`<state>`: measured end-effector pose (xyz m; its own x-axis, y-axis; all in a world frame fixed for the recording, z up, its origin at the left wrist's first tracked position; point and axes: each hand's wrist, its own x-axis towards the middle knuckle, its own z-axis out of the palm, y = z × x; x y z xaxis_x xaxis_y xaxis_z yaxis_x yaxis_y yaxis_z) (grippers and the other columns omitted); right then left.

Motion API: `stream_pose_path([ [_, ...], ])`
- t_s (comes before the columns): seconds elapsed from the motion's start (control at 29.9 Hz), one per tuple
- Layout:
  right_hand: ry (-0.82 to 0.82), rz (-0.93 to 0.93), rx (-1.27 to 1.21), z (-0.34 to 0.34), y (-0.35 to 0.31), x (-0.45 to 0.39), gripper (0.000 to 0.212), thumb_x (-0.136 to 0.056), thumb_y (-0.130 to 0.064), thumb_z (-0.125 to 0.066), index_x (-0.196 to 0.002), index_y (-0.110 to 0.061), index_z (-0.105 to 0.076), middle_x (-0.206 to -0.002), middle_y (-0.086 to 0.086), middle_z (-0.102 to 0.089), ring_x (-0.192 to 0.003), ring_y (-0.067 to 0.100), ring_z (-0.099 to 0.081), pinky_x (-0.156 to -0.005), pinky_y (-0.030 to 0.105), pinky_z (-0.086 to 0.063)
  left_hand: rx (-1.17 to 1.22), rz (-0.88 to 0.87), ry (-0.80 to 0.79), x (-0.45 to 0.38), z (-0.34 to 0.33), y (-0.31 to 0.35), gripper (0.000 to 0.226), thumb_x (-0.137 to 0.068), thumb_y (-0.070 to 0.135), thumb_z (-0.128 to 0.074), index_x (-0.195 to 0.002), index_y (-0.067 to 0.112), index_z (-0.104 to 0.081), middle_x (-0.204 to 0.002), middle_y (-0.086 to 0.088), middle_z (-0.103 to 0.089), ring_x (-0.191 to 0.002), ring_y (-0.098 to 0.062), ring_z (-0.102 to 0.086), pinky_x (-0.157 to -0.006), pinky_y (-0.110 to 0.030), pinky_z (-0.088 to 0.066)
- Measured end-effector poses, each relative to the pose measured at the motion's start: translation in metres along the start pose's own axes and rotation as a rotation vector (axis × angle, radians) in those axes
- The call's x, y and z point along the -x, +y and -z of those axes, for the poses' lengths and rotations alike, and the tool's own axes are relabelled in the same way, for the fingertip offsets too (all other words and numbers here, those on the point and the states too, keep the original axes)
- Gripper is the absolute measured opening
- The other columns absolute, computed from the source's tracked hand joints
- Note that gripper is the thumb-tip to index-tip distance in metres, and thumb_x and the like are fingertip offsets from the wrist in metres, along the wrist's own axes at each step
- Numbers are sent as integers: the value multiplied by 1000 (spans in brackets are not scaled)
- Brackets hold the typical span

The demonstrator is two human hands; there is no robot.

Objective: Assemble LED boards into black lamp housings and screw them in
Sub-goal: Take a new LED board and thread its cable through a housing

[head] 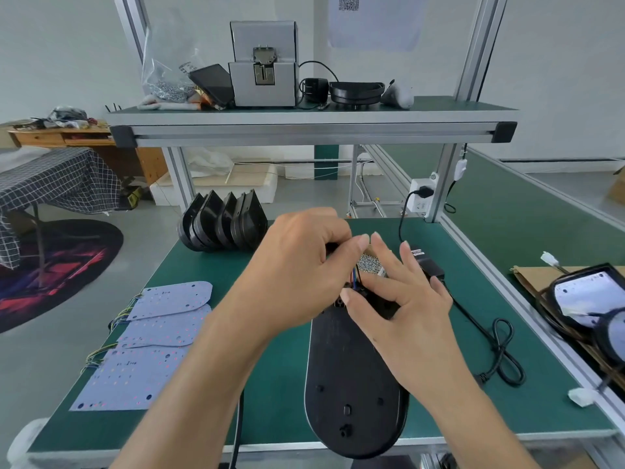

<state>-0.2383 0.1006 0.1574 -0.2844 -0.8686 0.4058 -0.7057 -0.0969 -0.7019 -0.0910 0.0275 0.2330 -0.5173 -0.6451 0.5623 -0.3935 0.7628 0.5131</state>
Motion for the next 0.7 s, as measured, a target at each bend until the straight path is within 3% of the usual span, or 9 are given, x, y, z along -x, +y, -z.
stream_pose_path([
  [0.1,-8,6,-3,3,-2,-2,22,-90,-58,-64,-111,-57,-72,-159,-39,-26,-157,-5,-5,-128,54,1,49,44,15,0,-2,-2,43,-101,23,-65,-62,12,-53,-62,5,-42,-58,-13,-41,-56,-25,-32],
  [0.23,-94,41,-257,10,-8,-6,40,-94,-50,-69,-127,-70,-58,-164,-34,-28,-155,-11,-3,-130,53,-7,141,48,73,-1,0,1,41,-101,26,-63,-62,17,-54,-62,7,-42,-56,-9,-42,-55,-18,-32],
  [0.37,-32,-10,-407,6,-12,-9,37,-83,-31,-64,-109,-52,-77,-163,-23,-39,-157,-3,-12,-131,45,-6,127,3,57,1,-1,6,40,-98,33,-58,-65,9,-57,-66,0,-48,-59,-17,-47,-55,-29,-38],
  [0.54,-13,-103,-453,0,-17,-9,37,-80,-26,-54,-97,-46,-79,-164,-16,-40,-157,-6,-7,-130,47,-8,112,-34,69,2,-2,11,40,-98,30,-58,-66,6,-54,-66,-2,-47,-62,-22,-46,-59,-40,-40],
  [0.7,18,-131,-393,-4,-24,-5,36,-79,-30,-51,-97,-48,-76,-166,-19,-35,-157,-6,-3,-130,48,-7,119,-35,91,3,0,10,38,-99,29,-58,-65,10,-54,-65,1,-45,-60,-17,-45,-56,-32,-38],
])
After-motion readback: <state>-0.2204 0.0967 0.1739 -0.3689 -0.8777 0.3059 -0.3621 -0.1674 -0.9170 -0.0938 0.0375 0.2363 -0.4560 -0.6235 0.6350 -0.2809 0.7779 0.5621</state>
